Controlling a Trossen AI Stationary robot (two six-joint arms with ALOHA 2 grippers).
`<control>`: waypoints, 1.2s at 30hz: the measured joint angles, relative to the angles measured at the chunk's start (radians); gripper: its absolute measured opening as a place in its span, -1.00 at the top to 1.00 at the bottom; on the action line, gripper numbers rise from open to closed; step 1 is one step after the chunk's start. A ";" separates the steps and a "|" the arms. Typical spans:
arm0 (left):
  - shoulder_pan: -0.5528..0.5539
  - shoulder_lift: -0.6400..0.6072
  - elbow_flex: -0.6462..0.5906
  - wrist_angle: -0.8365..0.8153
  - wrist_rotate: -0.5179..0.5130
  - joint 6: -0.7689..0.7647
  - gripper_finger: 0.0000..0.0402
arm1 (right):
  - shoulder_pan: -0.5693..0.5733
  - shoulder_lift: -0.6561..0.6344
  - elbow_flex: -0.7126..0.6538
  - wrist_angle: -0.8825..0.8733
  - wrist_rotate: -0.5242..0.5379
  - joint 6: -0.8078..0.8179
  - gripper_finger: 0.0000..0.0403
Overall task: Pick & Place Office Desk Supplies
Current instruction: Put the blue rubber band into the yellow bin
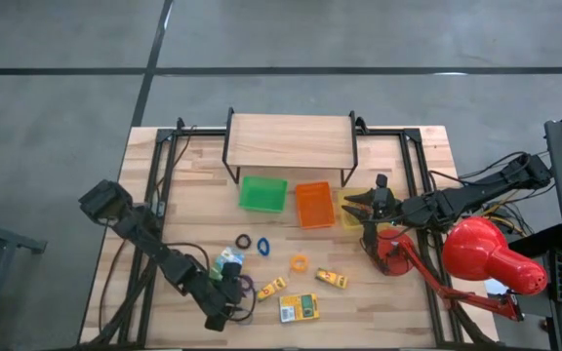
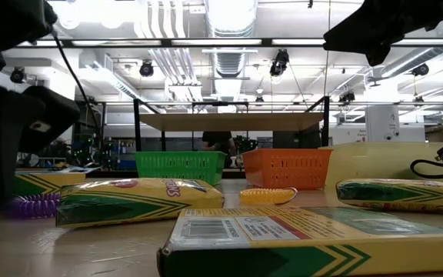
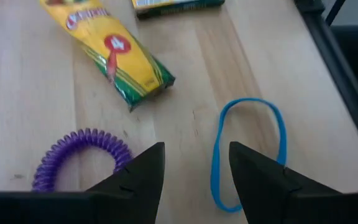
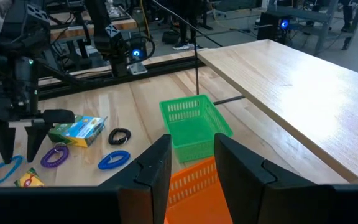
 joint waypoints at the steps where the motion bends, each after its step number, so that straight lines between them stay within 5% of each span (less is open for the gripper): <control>1: 0.000 0.008 0.000 0.000 0.000 0.000 0.08 | 0.000 0.000 0.000 0.000 0.000 0.000 0.41; 16: -0.022 0.053 -0.002 -0.012 -0.058 -0.011 0.14 | 0.000 0.000 0.000 0.000 0.000 0.000 0.39; 36: -0.030 0.054 -0.006 0.003 -0.119 -0.020 0.98 | 0.000 0.000 0.000 0.000 0.000 0.000 0.42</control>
